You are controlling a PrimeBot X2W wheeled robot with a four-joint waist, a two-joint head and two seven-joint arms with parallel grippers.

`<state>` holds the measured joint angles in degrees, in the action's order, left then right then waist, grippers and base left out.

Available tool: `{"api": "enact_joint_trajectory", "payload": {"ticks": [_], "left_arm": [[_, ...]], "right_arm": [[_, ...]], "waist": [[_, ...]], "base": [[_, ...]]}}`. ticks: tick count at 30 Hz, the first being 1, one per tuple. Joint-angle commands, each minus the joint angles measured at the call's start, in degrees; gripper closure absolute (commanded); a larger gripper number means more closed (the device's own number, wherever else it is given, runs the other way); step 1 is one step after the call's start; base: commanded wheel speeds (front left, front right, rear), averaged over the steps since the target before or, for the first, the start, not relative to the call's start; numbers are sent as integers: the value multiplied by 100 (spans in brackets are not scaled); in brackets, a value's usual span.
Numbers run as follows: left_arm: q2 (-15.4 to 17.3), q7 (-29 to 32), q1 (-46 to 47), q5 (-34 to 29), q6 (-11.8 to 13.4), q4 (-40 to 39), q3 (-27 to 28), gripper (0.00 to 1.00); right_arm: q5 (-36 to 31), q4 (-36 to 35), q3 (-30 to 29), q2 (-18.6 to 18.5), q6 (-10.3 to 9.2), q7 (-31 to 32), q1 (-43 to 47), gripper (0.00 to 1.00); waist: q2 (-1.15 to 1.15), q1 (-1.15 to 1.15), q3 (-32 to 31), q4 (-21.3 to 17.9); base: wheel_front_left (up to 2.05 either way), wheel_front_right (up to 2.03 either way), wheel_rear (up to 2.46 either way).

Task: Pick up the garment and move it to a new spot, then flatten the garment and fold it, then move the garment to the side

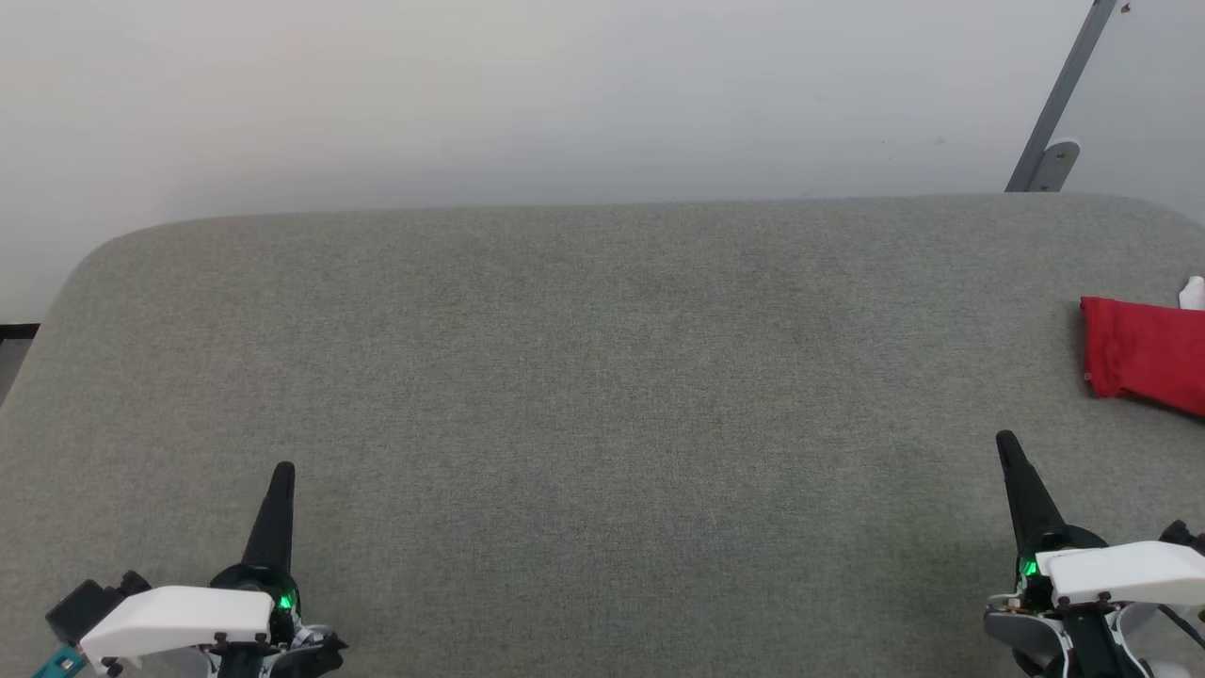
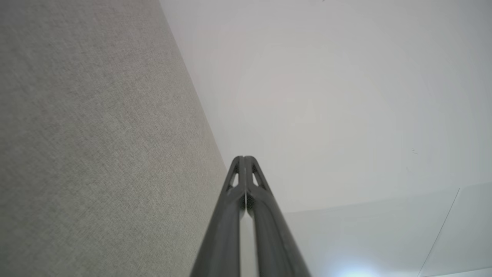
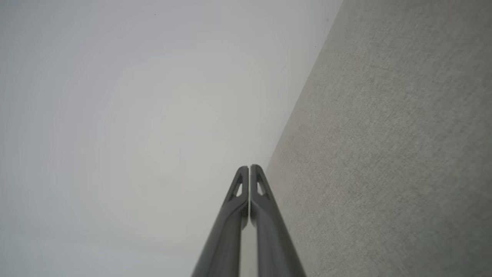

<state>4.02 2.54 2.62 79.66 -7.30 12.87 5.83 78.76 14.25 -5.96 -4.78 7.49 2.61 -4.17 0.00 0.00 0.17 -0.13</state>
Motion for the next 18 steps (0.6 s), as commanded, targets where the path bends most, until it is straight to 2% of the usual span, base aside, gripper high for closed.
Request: {"api": "enact_joint_trajectory", "payload": {"ticks": [1,18], "left_arm": [[10,43,132,148,-25,-4,29,100],[-62,246,273,762,-29,63,55,100]], "right_arm": [[120,-48,-26,15,0,47,-107,100],[796,-39,-51,118,0,249,-166,100]], "waist": [[0,0,0,1],[0,0,0,7]], "base": [[0,0,0],[0,0,0]]}}
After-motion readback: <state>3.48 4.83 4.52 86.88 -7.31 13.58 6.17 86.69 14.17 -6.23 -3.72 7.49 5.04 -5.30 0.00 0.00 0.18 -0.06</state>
